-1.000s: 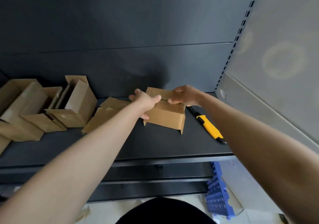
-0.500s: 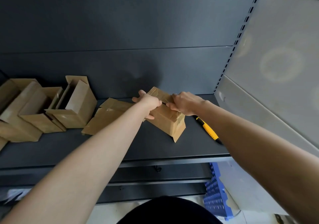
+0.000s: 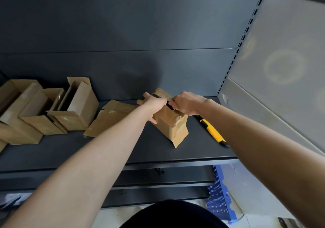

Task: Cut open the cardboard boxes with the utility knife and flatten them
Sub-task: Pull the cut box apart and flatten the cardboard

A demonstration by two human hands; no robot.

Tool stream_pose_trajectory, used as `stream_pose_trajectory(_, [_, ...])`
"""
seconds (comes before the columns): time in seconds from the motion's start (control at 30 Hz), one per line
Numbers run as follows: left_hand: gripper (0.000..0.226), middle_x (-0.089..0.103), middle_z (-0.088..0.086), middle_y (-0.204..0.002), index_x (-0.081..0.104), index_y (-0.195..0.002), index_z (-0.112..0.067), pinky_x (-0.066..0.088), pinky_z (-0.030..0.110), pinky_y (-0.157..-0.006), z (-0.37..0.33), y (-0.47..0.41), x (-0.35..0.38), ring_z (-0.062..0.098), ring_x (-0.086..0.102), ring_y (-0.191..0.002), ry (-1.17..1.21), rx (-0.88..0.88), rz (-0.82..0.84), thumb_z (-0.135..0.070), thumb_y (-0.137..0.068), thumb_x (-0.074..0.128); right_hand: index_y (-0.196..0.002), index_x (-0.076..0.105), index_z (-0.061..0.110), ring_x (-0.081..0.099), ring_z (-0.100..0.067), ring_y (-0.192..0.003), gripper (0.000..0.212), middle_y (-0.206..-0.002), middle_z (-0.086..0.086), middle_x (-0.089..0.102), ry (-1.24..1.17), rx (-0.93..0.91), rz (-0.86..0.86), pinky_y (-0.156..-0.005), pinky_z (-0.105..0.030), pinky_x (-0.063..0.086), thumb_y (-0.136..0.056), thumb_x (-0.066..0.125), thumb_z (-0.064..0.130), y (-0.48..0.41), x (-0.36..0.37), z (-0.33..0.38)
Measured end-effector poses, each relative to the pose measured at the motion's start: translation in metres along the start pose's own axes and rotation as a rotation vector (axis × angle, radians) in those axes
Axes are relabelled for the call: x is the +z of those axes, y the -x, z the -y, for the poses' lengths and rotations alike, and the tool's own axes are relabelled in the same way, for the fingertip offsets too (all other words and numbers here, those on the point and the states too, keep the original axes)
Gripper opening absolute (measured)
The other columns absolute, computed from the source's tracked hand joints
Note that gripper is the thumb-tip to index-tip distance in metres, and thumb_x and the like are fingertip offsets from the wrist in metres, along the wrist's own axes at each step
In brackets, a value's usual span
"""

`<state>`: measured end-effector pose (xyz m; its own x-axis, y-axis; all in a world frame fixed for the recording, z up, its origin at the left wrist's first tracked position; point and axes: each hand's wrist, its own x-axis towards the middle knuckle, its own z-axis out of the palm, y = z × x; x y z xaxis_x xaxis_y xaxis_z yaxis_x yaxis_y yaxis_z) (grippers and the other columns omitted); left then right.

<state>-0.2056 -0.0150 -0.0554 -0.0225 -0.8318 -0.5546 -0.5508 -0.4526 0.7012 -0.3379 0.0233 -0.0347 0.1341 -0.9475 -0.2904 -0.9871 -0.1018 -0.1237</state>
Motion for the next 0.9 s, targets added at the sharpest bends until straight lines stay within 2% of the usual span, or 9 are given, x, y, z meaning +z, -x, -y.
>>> stream_pose_trajectory(0.1, [0.063, 0.032, 0.013, -0.132, 0.028, -0.137, -0.019, 0.058, 0.045, -0.070, 0.003, -0.003, -0.007, 0.033, 0.042, -0.117, 0.013, 0.017, 0.048, -0.025, -0.082, 0.057, -0.091, 0.058, 0.005, 0.051, -0.024, -0.069, 0.049, -0.072, -0.004, 0.050, -0.020, 0.008, -0.009, -0.061, -0.031, 0.039, -0.105, 0.025, 0.039, 0.000, 0.002, 0.004])
stream_pose_trajectory(0.23, [0.059, 0.036, 0.013, -0.130, 0.033, -0.133, -0.018, 0.057, 0.050, -0.073, 0.008, -0.005, -0.013, 0.037, 0.045, -0.114, 0.066, 0.033, 0.094, -0.019, -0.077, 0.051, -0.082, 0.054, 0.009, 0.052, -0.024, -0.069, 0.045, -0.068, -0.002, 0.047, -0.006, 0.008, -0.013, -0.060, -0.031, 0.039, -0.104, 0.028, 0.038, 0.001, 0.004, 0.009])
stream_pose_trajectory(0.3, [0.046, 0.042, 0.013, -0.124, 0.039, -0.128, -0.010, 0.055, 0.050, -0.073, 0.009, -0.004, -0.018, 0.038, 0.048, -0.112, 0.142, 0.052, 0.127, -0.010, -0.082, 0.047, -0.081, 0.050, 0.012, 0.052, -0.023, -0.070, 0.041, -0.073, -0.004, 0.050, 0.020, 0.014, 0.003, -0.060, -0.031, 0.038, -0.104, 0.029, 0.038, 0.004, 0.003, 0.008])
stream_pose_trajectory(0.4, [0.031, 0.044, 0.014, -0.111, 0.045, -0.118, -0.002, 0.052, 0.050, -0.072, 0.010, 0.000, -0.027, 0.039, 0.051, -0.111, 0.215, 0.067, 0.135, 0.003, -0.088, 0.040, -0.092, 0.054, 0.008, 0.051, -0.023, -0.069, 0.044, -0.078, -0.006, 0.051, 0.011, 0.029, 0.007, -0.058, -0.031, 0.037, -0.103, 0.029, 0.042, 0.006, 0.001, 0.006])
stream_pose_trajectory(0.53, [0.038, 0.046, 0.014, -0.121, 0.044, -0.126, -0.001, 0.051, 0.054, -0.081, 0.014, -0.001, -0.028, 0.037, 0.049, -0.113, 0.205, 0.070, 0.067, 0.004, -0.089, 0.039, -0.088, 0.054, 0.006, 0.049, -0.021, -0.064, 0.044, -0.069, -0.002, 0.048, 0.011, 0.029, -0.005, -0.053, -0.029, 0.036, -0.102, 0.034, 0.043, 0.006, 0.002, 0.012])
stream_pose_trajectory(0.63, [0.034, 0.054, 0.013, -0.124, 0.052, -0.123, -0.004, 0.055, 0.047, -0.082, 0.017, -0.003, -0.026, 0.033, 0.056, -0.103, 0.057, 0.126, -0.042, -0.005, -0.090, 0.046, -0.084, 0.056, 0.007, 0.051, -0.020, -0.060, 0.042, -0.064, 0.001, 0.050, 0.024, 0.002, -0.028, -0.047, -0.026, 0.033, -0.095, 0.048, 0.046, 0.006, 0.003, 0.014])
stream_pose_trajectory(0.77, [0.028, 0.066, 0.014, -0.112, 0.064, -0.109, 0.000, 0.054, 0.036, -0.069, 0.019, -0.003, -0.023, 0.033, 0.064, -0.097, -0.293, 0.253, -0.307, -0.016, -0.091, 0.051, -0.096, 0.054, 0.008, 0.056, -0.022, -0.068, 0.043, -0.070, 0.000, 0.054, -0.022, -0.009, -0.026, -0.049, -0.027, 0.036, -0.089, 0.057, 0.051, 0.010, 0.008, 0.017])
stream_pose_trajectory(0.83, [0.023, 0.068, 0.013, -0.103, 0.067, -0.095, -0.004, 0.051, 0.031, -0.066, 0.019, -0.002, -0.025, 0.030, 0.065, -0.092, -0.397, 0.289, -0.337, -0.019, -0.093, 0.050, -0.110, 0.048, 0.010, 0.055, -0.024, -0.074, 0.050, -0.079, -0.003, 0.054, -0.059, 0.015, -0.007, -0.055, -0.030, 0.039, -0.087, 0.059, 0.052, 0.015, 0.009, 0.016])
stream_pose_trajectory(0.9, [0.023, 0.067, 0.012, -0.104, 0.068, -0.094, -0.005, 0.056, 0.033, -0.071, 0.017, -0.005, -0.029, 0.031, 0.064, -0.092, -0.425, 0.307, -0.301, -0.017, -0.094, 0.048, -0.121, 0.041, 0.011, 0.055, -0.026, -0.078, 0.060, -0.087, -0.007, 0.056, -0.087, 0.037, 0.012, -0.059, -0.033, 0.042, -0.085, 0.061, 0.054, 0.019, 0.009, 0.017])
